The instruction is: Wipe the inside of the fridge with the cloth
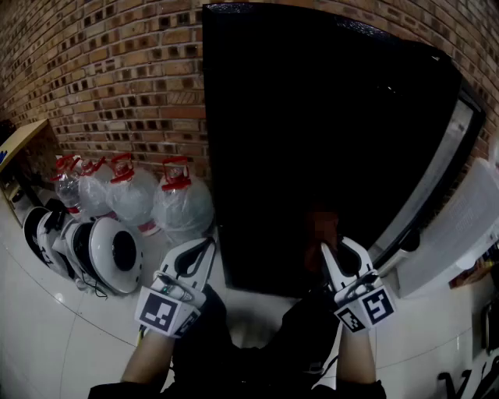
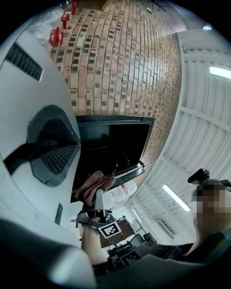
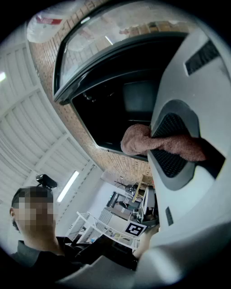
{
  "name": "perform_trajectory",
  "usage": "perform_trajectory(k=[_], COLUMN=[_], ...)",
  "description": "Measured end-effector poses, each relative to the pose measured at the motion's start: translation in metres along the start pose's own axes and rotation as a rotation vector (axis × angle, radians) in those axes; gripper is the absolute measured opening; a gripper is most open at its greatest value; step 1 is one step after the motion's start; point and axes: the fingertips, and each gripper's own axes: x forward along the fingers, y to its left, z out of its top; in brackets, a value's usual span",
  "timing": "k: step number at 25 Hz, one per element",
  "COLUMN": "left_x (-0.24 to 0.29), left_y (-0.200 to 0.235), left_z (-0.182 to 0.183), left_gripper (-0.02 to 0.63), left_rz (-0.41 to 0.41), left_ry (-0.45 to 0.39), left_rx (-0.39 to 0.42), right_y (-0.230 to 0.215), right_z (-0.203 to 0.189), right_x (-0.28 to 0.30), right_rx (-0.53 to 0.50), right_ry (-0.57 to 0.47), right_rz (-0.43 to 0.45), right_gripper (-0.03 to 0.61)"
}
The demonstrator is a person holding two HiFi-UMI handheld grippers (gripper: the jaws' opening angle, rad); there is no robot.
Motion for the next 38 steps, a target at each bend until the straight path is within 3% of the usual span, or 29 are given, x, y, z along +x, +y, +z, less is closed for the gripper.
perform_trajectory(k=[4, 11, 15, 17, 21, 23, 28, 30, 38], left_x=[0.022, 0.075, 0.096, 0.108, 0.135, 0.150, 0.166, 0.166, 0.167], left_y=[0.022, 0.079, 0.087, 0.085, 0.085, 0.090, 0.095, 0.092, 0.088], left_z=[0.029, 0.074, 0.081, 0.080, 0.084, 0.082, 0.066, 0.068, 0.072], left_gripper=[0.003, 0.005, 0.014, 0.170, 0.344, 0.352, 0.327, 0.272, 0.272], left_rz=[-0.003, 0.073, 0.084, 0.075, 0.097, 0.134, 0.149, 0.138, 0.094], left_ry=[-0.011, -0.027, -0.015, 0.010, 0.049, 0.052, 0.070, 0.064, 0.062], left_rx=[-0.074, -0.096, -0.125, -0.128, -0.091, -0.065, -0.100, -0.078, -0.067], right_y=[-0.001, -0.007, -0.012, -0.015, -0.023, -0.030, -0.030, -0.022, -0.011], right_z=[0.034, 0.102, 0.130, 0.135, 0.144, 0.149, 0.159, 0.168, 0.194], right_x=[0.031, 0.110, 0.151, 0.167, 0.194, 0.208, 0.236, 0.239, 0.268], right_rx=[-0.060, -0.158, -0.152, -0.142, -0.092, -0.052, 0.001, -0.001, -0.032], right_ry=[-0.023, -0.058, -0.111, -0.137, -0.189, -0.216, -0.282, -0.319, -0.371], right_rz=[0.052, 0.166, 0.188, 0.187, 0.173, 0.174, 0.247, 0.295, 0.310], right_gripper=[0.069, 0.069, 0.069, 0.070, 0.069, 0.069, 0.069, 0.069, 0.069])
